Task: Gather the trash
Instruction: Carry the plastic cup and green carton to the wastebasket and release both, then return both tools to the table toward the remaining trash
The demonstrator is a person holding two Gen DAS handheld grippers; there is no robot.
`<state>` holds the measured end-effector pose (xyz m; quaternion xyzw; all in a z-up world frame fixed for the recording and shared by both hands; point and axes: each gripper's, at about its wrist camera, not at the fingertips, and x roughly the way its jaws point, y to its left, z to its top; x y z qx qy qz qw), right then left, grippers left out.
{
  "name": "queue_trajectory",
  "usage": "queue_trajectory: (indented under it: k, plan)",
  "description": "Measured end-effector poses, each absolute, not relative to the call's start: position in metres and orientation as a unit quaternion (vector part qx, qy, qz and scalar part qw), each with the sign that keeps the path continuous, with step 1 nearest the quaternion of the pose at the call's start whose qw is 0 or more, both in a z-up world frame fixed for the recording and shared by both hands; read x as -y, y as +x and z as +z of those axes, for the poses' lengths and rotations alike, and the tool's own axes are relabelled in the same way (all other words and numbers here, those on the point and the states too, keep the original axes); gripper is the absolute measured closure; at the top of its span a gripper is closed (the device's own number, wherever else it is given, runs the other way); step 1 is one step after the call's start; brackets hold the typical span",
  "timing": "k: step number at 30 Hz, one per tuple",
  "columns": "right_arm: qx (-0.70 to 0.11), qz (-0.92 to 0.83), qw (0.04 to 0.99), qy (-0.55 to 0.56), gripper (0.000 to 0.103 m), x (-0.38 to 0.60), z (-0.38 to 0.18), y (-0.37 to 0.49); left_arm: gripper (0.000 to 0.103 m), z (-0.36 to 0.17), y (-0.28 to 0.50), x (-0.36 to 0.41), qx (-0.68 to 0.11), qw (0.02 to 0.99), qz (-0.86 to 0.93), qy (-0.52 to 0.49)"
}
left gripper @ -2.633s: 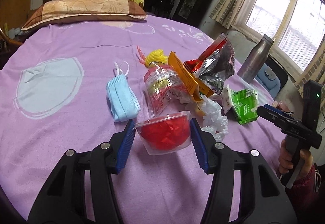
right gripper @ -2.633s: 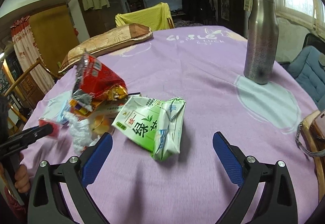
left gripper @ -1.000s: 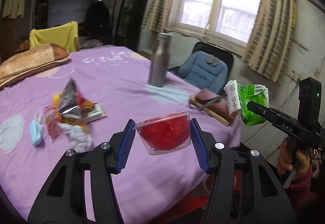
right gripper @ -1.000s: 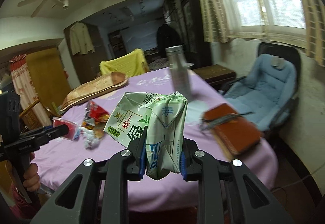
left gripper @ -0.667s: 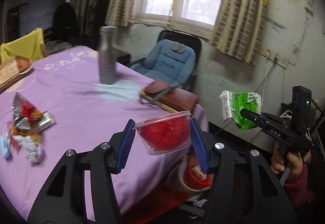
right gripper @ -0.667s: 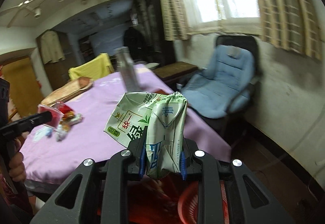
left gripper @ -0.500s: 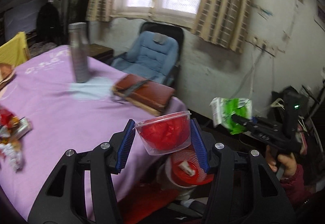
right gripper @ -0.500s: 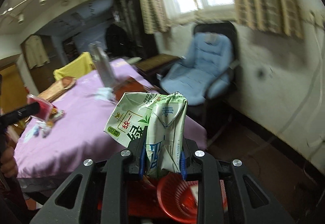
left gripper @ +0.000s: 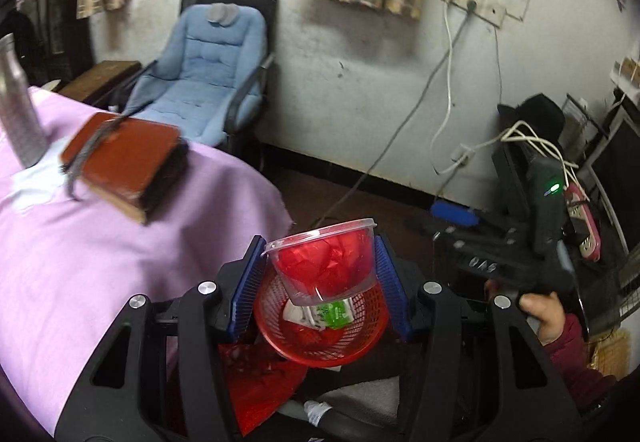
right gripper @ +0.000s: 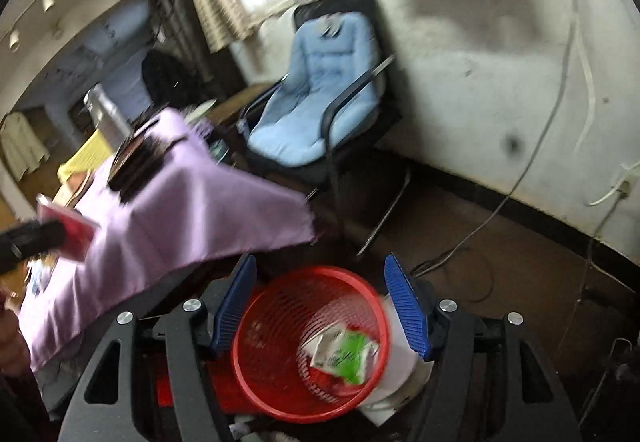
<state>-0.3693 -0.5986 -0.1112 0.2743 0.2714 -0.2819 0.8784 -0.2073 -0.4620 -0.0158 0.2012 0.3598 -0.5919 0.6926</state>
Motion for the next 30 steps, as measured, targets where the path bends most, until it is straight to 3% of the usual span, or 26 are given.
queue_trajectory:
  k: [2,4,5,9,30]
  plan:
    - [-0.263,-0.292,0.878,0.275,0.037,0.604,-0.11,-0.374,0.046,-0.021,-0.212,0.473,-0.357,0.687,-0.597,0.21]
    - [-0.256,-0.295,0.877,0.279,0.037,0.612,-0.108,-0.375,0.025,-0.024,-0.216,0.481,-0.356,0.687,-0.596,0.216]
    - [-0.253,-0.296,0.877,0.281,0.037,0.613,-0.108,-0.376,0.021,-0.025,-0.216,0.483,-0.354,0.691,-0.593,0.216]
    - [-0.25,-0.288,0.88,0.282,0.037,0.613,-0.107,-0.374,0.013,-0.022,-0.211,0.479,-0.35,0.699,-0.587,0.209]
    - [-0.252,-0.216,0.922,0.2,0.032,0.54,-0.048,-0.32,0.009,0.025,-0.149,0.361,-0.319,0.786,-0.516,0.115]
